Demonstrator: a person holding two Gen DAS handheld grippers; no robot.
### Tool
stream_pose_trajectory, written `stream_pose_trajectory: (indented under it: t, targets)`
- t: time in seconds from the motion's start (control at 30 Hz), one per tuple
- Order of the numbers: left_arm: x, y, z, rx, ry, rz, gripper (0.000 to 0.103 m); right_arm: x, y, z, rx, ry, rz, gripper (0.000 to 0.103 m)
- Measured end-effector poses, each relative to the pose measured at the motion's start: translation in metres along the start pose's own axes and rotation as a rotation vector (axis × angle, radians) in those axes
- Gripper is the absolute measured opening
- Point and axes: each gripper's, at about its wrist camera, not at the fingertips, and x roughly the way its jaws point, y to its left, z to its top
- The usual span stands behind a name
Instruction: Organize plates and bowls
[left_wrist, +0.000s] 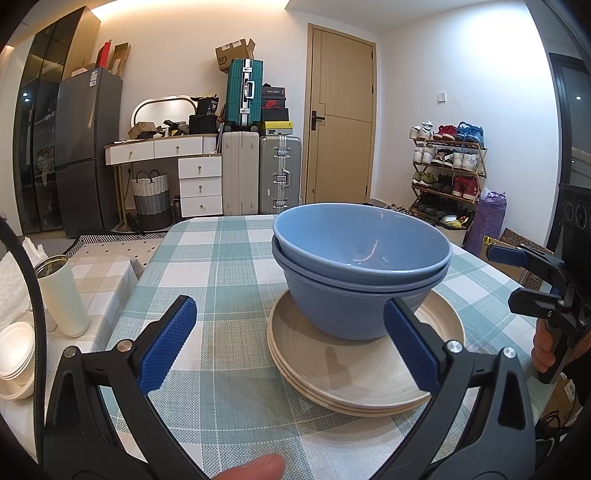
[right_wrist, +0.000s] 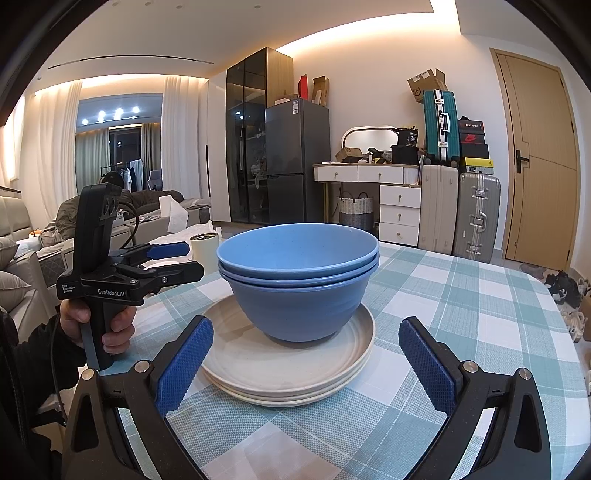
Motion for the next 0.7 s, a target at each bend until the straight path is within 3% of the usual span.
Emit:
stream_pose_trajectory:
  t: [0.7]
  targets:
    - [-0.0011,-0.0003,-0.0016,0.0,-0.001,0.0,0.101,-0.0001,-0.0005,-0.0004,0.0,-0.001,0.0,0.102]
